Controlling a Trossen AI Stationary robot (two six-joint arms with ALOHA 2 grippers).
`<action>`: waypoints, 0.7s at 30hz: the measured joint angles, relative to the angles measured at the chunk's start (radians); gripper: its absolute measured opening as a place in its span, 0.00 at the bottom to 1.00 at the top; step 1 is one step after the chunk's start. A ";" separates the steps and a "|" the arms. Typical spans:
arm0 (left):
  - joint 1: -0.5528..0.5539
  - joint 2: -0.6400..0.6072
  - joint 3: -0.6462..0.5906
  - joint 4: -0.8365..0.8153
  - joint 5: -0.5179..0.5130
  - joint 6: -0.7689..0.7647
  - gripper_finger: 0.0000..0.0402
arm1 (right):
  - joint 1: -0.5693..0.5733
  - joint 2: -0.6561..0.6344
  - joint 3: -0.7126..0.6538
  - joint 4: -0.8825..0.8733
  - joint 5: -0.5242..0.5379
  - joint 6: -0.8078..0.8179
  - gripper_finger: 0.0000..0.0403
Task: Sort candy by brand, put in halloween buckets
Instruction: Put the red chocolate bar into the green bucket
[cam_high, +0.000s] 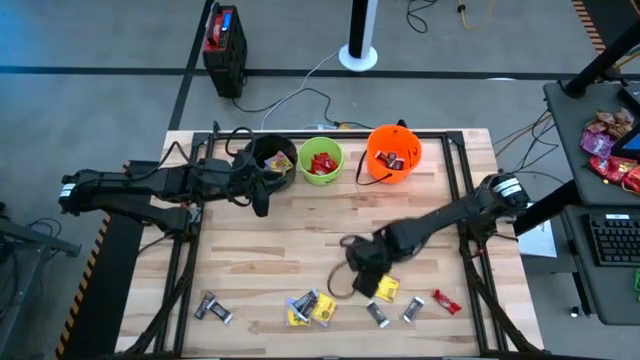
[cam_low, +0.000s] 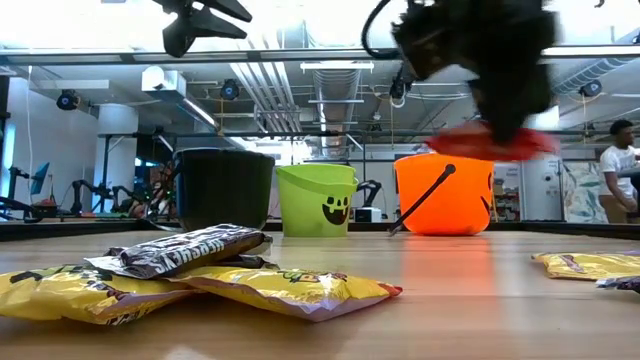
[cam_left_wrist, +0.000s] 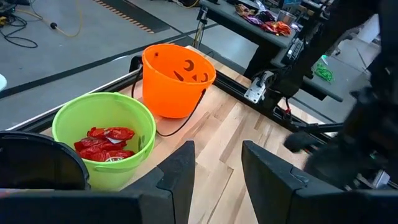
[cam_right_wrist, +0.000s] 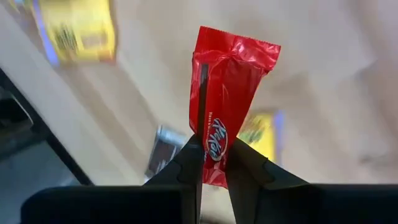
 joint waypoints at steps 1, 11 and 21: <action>-0.001 0.000 0.000 0.000 0.005 -0.008 0.29 | -0.029 -0.014 0.000 0.001 0.015 -0.022 0.11; -0.010 0.000 0.000 -0.026 0.233 -0.169 0.29 | -0.453 -0.126 0.042 0.188 0.040 -0.326 0.11; -0.070 0.000 0.000 -0.149 0.580 -0.504 0.29 | -0.768 0.021 0.271 0.231 0.006 -0.639 0.11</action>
